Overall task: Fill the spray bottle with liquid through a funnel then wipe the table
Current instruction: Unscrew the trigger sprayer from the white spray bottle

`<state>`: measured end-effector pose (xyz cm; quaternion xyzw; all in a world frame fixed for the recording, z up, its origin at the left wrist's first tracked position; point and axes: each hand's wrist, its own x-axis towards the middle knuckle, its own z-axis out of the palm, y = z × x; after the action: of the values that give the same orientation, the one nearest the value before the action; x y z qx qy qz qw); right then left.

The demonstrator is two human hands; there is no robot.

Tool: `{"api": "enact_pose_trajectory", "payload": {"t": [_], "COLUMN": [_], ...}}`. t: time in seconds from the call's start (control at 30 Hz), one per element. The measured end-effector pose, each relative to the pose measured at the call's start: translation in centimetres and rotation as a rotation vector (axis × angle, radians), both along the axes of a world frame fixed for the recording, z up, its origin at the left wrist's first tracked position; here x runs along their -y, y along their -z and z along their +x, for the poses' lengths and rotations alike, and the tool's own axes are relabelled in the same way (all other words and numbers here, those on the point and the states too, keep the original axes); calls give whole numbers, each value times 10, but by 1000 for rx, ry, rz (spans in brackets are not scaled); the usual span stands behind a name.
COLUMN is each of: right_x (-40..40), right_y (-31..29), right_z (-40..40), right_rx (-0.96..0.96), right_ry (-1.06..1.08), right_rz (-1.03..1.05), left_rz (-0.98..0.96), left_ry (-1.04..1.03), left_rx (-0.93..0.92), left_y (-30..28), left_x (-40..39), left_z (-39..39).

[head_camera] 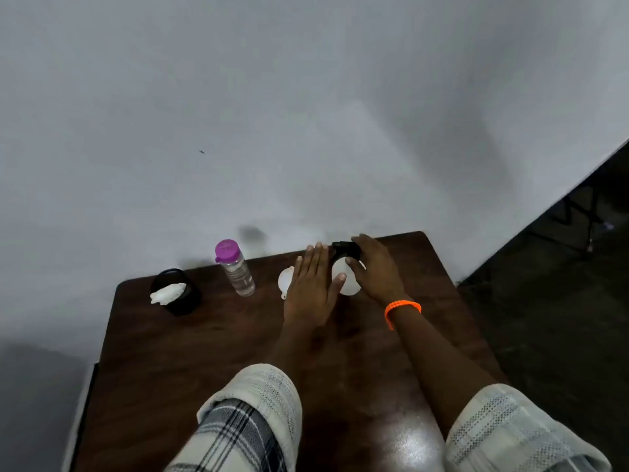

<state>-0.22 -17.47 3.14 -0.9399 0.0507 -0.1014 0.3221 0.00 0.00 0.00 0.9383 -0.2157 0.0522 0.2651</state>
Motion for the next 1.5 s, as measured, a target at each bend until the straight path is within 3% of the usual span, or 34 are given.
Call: {"api": "enact_pose_trajectory", "payload": {"t": [0.27, 0.53, 0.63, 0.87, 1.0, 1.1, 1.17, 1.27, 1.33, 1.4, 1.5], "right_x": [4, 2, -3, -4, -9, -19, -30, -48, -59, -69, -76], "right_y": [-17, -87, -122, -196, -213, -214, -214, -215, -216, -222, -232], "right_z": [16, 3, -9, -31, -42, -47, -51, -49, -47, -51, -53], "right_rx": [-52, -112, -195, -350, -464, -438, -433, -408, -422, -513, -556], "right_ry": [81, 187, 106, -269, -422, -506, -477, -246, -106, -101, -231], "right_rz": [81, 439, 491, 264, 205, 135, 140, 236, 98, -121, -175], "left_rz": [-50, -304, -447, -421, -331, -304, -322, -341, -337, -341, -329], "left_ry": [0, -121, -215, -47, 65, 81, 60, 28, 21, 22, 26], "left_rx": [-125, -410, -396, -461, -507, -499, -489, -467, -460, -466, -460], "left_y": [20, -9, -25, -80, -94, -98, -102, -107, -109, -111, -114], "left_x": [19, 17, 12, -33, -63, -78, -84, -91, -96, -99, -104], "left_z": [1, -25, -36, -61, -78, -90, -98, -104, -105, -107, -109]}}
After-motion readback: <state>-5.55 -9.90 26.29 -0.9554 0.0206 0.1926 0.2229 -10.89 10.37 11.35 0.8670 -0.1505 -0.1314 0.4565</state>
